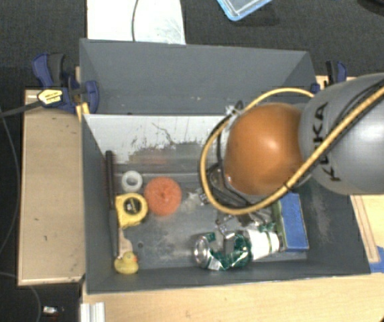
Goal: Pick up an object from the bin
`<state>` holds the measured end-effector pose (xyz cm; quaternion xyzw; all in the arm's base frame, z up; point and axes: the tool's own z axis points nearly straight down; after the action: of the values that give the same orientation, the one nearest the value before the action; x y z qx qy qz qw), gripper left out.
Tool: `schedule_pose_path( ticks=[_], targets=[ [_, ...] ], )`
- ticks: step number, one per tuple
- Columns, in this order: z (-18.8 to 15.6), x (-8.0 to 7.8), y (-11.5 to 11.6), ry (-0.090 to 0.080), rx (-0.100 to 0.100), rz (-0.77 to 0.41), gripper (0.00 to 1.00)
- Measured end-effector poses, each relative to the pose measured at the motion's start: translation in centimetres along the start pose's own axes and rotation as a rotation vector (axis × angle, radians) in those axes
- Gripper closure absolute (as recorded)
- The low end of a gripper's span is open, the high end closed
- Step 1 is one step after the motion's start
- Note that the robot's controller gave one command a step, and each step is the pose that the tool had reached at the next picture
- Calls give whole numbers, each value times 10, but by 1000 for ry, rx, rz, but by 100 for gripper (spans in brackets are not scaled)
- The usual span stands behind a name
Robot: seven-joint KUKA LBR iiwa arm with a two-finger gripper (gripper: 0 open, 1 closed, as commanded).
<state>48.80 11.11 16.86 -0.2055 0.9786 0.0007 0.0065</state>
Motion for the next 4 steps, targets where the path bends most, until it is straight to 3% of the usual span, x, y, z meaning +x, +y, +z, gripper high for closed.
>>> schedule_pose_path(
  ticks=[1, 2, 3, 4],
  targets=[
    [16, 10, -7, 4, -1, 142, 0],
    [47, 24, -34, 3, 0, 164, 0],
    [61, 29, -47, 2, -1, 0, 0],
    [87, 33, -84, 5, -1, 160, 0]
  ],
)
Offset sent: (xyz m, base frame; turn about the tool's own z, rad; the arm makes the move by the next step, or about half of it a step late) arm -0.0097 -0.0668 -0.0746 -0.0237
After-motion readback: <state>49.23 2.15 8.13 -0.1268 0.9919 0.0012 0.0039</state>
